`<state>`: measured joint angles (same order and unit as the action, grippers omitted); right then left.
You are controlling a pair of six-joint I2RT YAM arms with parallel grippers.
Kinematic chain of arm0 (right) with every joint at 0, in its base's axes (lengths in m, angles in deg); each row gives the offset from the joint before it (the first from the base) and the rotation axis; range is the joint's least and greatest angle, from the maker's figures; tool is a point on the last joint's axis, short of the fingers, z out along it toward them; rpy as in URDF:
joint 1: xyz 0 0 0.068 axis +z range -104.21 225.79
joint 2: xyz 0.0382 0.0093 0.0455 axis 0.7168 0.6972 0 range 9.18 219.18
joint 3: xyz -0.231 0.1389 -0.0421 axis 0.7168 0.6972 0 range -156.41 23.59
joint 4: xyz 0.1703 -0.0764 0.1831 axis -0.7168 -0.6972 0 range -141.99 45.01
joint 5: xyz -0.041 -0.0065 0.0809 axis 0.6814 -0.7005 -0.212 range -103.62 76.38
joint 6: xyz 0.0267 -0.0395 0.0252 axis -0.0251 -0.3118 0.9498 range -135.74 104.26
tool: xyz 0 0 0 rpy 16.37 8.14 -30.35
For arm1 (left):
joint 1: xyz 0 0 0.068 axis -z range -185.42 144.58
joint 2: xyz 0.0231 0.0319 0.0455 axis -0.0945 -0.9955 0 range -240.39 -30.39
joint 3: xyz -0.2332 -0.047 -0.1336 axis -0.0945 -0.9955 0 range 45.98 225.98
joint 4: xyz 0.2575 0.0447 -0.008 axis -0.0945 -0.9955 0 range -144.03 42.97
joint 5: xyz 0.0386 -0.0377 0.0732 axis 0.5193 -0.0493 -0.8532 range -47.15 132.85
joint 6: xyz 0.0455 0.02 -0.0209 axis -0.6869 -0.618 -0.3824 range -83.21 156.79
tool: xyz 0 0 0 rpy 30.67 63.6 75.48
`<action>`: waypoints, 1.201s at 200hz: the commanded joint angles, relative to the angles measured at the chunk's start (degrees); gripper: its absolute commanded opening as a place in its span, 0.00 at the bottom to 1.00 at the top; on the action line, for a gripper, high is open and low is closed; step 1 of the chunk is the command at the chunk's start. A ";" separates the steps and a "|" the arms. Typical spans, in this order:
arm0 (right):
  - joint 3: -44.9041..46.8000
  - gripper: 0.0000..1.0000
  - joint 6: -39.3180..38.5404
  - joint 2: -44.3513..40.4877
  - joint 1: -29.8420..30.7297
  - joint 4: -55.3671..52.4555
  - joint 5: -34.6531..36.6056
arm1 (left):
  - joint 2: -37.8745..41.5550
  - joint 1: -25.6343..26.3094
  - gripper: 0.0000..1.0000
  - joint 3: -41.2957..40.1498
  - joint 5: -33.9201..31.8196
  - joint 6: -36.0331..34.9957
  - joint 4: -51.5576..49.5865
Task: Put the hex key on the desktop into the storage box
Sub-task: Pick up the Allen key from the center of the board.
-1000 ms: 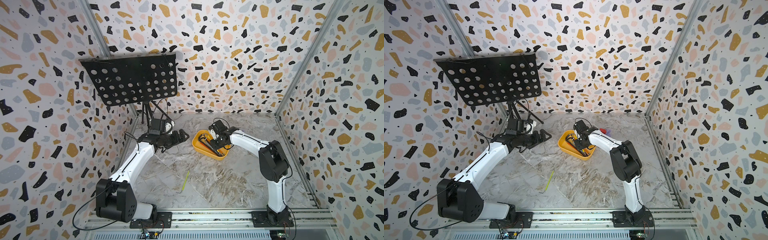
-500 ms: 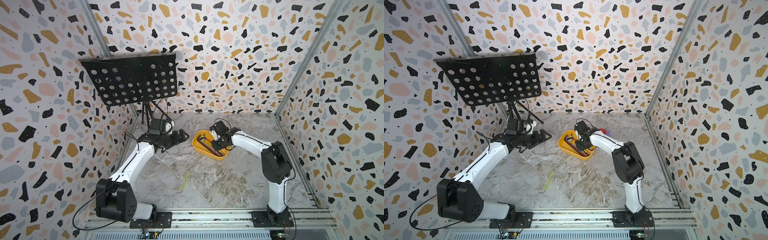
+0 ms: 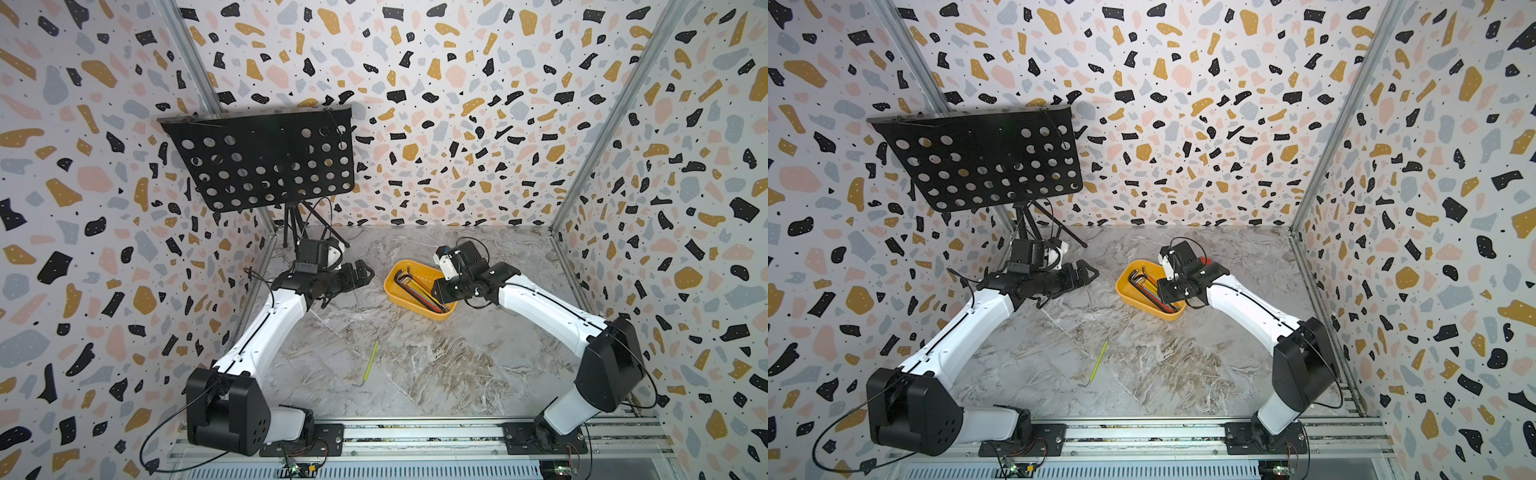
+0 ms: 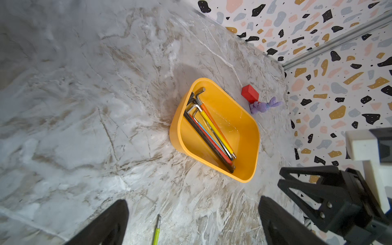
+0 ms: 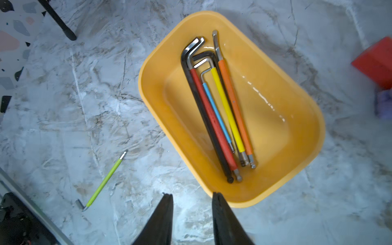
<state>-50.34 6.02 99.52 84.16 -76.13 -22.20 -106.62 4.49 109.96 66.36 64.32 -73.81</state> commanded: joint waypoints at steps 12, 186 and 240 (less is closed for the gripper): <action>5.39 0.37 6.58 -5.18 8.21 1.14 3.68 | 4.66 -0.30 1.00 -1.51 -6.24 -3.14 1.95; -8.86 0.42 29.22 20.19 29.49 3.55 18.09 | 10.12 -5.34 1.00 -3.96 -16.02 -3.75 1.76; -13.23 0.41 31.68 25.75 30.45 2.18 20.03 | 11.34 -6.29 1.00 -4.31 -16.89 -3.29 1.78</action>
<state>-60.63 35.46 124.33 114.09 -71.19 -4.82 -96.89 -1.21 106.33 50.60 60.99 -73.57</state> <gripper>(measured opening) 0.413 0.997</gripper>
